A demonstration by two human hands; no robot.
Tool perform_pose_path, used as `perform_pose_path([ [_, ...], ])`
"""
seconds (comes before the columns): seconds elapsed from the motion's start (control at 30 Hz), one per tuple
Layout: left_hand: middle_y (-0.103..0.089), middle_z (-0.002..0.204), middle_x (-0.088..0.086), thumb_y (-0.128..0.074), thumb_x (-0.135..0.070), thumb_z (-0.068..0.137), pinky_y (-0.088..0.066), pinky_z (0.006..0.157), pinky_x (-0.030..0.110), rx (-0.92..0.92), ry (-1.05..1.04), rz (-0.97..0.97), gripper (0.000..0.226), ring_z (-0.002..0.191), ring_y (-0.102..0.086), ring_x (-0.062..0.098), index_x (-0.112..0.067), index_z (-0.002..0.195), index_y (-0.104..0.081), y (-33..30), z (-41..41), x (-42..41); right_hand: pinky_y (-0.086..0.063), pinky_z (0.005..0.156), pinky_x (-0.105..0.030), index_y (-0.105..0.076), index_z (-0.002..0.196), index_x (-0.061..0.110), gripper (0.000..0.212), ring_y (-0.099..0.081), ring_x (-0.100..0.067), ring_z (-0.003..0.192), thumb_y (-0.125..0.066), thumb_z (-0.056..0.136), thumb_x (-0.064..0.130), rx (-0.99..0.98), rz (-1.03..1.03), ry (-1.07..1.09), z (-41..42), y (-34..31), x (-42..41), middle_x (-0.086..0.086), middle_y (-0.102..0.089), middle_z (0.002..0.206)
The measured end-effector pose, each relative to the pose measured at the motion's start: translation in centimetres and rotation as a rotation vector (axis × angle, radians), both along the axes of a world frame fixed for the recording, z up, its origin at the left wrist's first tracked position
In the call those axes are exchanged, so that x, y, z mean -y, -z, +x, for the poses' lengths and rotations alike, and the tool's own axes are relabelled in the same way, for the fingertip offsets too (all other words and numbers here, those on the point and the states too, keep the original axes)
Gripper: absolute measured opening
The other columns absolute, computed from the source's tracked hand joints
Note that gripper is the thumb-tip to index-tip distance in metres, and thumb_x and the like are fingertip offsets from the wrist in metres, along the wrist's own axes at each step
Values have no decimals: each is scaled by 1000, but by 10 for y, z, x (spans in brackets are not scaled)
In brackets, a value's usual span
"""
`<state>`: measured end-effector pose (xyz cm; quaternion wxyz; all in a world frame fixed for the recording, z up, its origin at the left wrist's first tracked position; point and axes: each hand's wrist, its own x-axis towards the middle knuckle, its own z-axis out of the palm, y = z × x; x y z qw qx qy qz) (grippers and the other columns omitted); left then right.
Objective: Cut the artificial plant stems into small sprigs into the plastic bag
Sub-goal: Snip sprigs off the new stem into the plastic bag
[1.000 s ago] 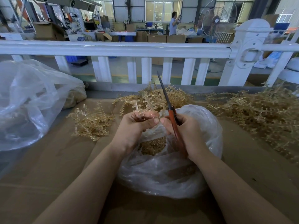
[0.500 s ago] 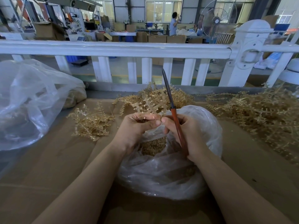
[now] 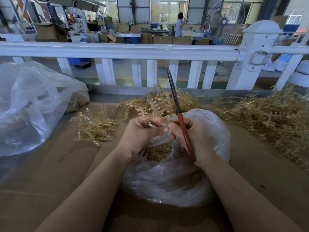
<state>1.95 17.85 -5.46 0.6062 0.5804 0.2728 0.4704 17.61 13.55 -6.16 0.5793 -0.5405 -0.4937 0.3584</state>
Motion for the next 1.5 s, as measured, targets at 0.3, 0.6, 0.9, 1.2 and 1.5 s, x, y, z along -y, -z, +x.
perform_pose_path([
  [0.3,-70,73,3,-78,-19,69,-46,58,16,82,-75,-91,17,63,-57,8,-9,82,-72,0,-4,-5,-55,61,-25,-69,75,17,17,-64,-9,56,-73,90,24,162,14,27,1,7,-3,3,-67,61],
  [0.6,-67,66,-4,-69,-17,78,-43,62,21,164,-191,-88,7,63,-59,6,-13,73,-66,-3,-5,-8,-44,59,-15,-58,93,27,65,-55,0,71,-52,68,87,862,161,298,2,17,0,17,-58,80],
  [0.9,-59,72,2,-61,-10,85,-40,71,26,169,-64,-158,6,67,-54,10,-9,79,-58,-6,-6,-8,-41,54,-22,-48,87,25,72,-54,-10,66,-31,70,92,1029,231,397,4,14,-1,12,-55,75],
  [1.2,-66,67,-2,-66,-11,76,-44,76,24,240,-79,-171,14,66,-60,7,-17,65,-71,-5,-8,-11,-40,48,-16,-48,81,27,65,-51,-4,58,-38,72,90,1072,203,430,2,12,0,15,-54,67],
  [1.5,-65,69,-1,-68,-14,76,-43,73,23,274,-65,-198,5,65,-58,7,-15,73,-72,-3,-10,-12,-29,43,-15,-45,76,28,63,-38,2,47,-43,70,91,1066,187,457,-1,9,3,19,-42,56],
])
